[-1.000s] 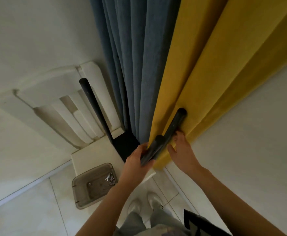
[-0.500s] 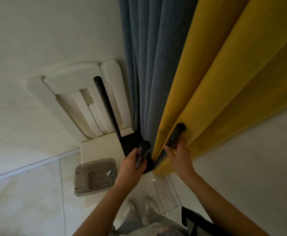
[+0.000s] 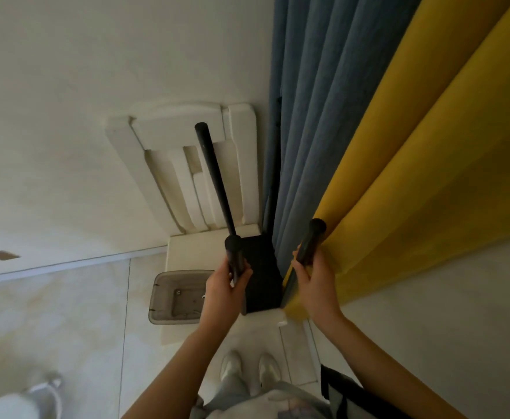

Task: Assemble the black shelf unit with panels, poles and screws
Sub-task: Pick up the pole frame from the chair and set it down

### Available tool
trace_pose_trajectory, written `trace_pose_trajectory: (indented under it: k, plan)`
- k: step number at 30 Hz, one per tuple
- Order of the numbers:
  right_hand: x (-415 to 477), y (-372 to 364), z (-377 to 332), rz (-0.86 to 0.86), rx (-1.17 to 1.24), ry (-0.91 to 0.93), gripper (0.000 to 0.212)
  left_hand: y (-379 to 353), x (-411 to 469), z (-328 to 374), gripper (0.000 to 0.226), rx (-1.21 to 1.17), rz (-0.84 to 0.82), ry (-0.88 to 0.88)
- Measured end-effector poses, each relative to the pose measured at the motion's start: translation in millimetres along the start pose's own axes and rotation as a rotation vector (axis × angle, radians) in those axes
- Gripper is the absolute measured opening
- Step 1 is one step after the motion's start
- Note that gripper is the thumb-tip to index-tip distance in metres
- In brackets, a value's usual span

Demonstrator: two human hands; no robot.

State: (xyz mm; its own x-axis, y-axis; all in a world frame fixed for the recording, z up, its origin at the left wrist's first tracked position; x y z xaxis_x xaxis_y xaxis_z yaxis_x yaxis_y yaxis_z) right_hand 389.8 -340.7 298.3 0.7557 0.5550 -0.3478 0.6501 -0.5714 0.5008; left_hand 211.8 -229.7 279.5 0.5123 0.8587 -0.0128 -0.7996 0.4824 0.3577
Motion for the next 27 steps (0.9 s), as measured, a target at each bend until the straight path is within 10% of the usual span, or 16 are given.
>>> trace_pose_trajectory:
  k: [27]
  plan:
    - [-53, 61, -181, 0.008, 0.228, 0.493, 0.052, 120, 11, 196, 0.029, -0.022, 0.262, -0.423]
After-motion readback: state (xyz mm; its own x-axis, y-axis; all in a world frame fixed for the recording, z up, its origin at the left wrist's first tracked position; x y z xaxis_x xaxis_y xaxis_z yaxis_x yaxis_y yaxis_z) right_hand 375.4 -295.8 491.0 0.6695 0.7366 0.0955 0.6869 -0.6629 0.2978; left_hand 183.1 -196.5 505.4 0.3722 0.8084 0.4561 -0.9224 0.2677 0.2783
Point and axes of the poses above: each hand's wrist, its own x-axis towards the middle knuckle, its own y-axis out of the back of the hand, z = x × y, the point moved 10 cm from there along x, towards the middle knuckle, and after that the axes turned 12 degrees about -y, right-handed, at the moved point
